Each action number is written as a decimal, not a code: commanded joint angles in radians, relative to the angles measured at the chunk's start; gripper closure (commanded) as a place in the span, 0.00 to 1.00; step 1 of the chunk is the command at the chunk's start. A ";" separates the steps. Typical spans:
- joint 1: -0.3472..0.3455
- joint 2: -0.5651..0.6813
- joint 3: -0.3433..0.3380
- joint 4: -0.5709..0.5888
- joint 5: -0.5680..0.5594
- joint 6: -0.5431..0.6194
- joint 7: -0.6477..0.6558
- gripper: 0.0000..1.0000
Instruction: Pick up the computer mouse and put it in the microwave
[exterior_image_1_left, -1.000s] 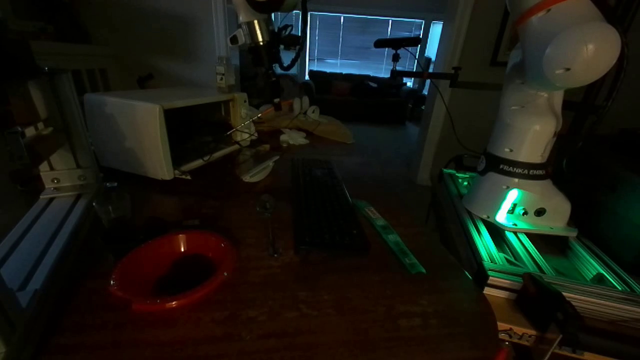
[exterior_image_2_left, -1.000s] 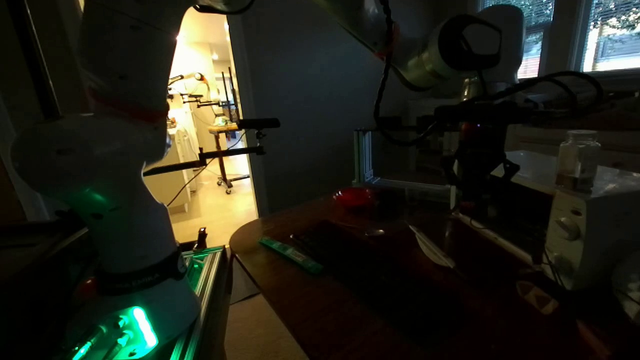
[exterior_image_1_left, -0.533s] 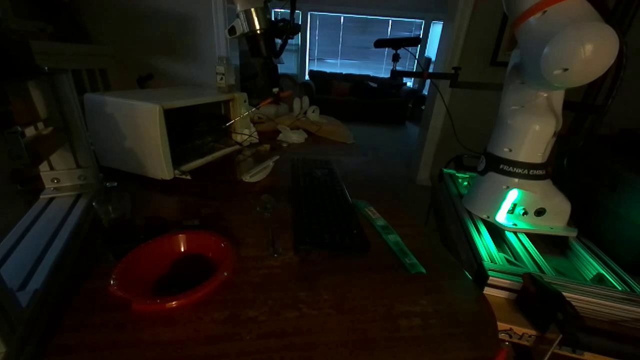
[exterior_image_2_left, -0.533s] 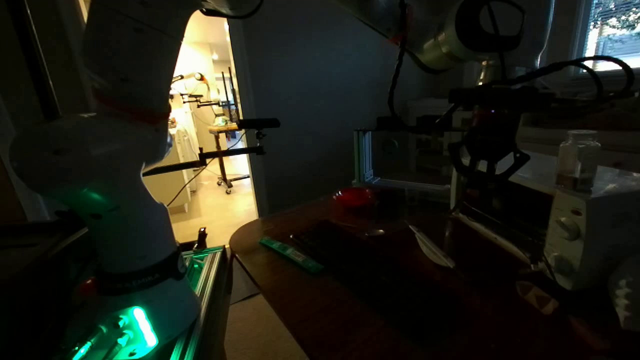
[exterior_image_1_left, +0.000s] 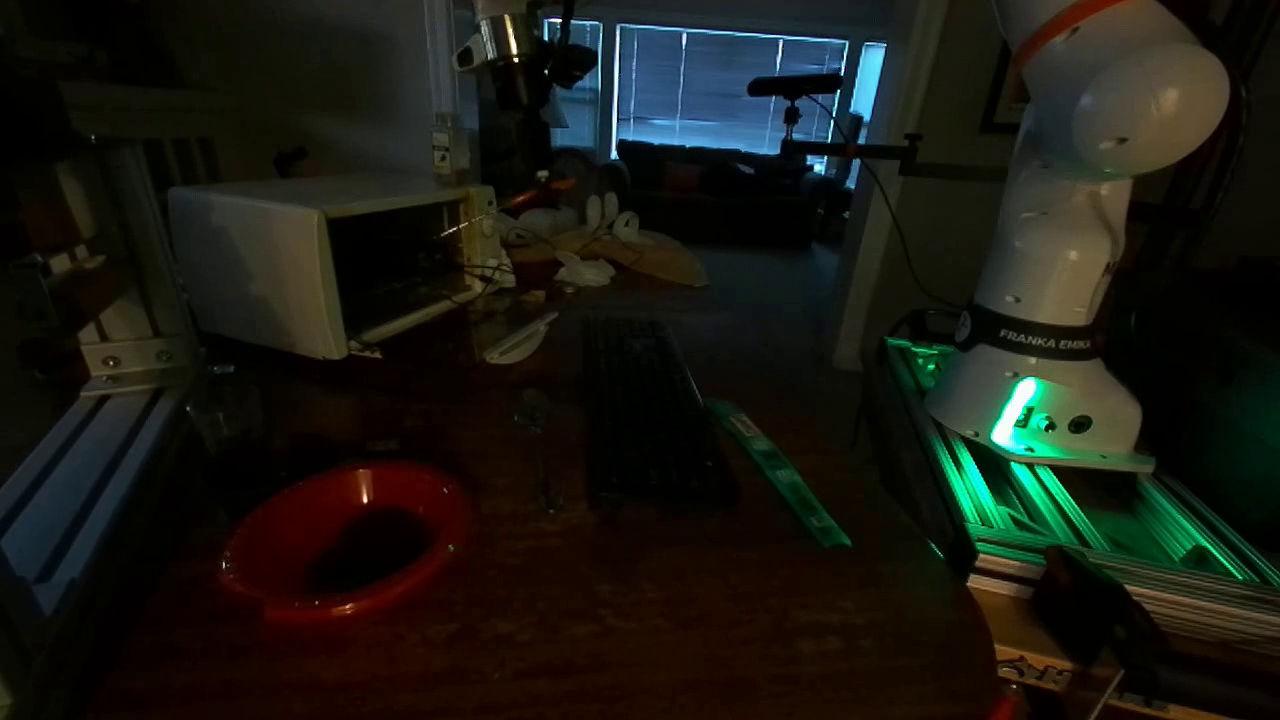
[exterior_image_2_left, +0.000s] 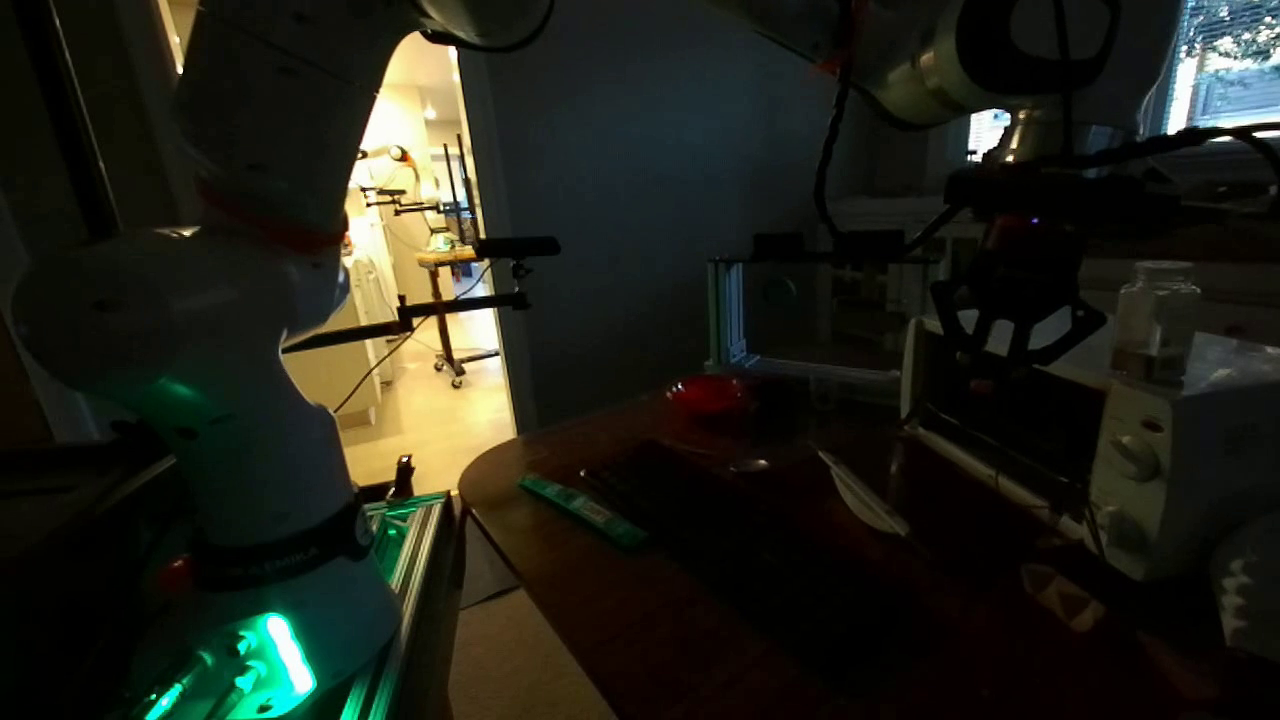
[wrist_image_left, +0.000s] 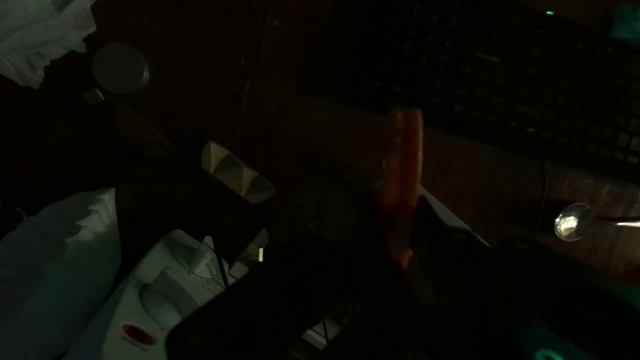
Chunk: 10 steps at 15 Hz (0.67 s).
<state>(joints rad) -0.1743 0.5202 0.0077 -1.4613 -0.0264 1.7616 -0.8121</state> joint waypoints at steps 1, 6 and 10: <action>-0.006 0.016 0.004 0.020 0.016 -0.032 -0.009 0.95; 0.001 -0.064 -0.010 -0.148 0.020 0.085 0.122 0.95; -0.009 -0.164 -0.013 -0.343 0.034 0.175 0.185 0.95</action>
<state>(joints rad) -0.1759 0.4663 0.0017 -1.6203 -0.0195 1.8607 -0.6697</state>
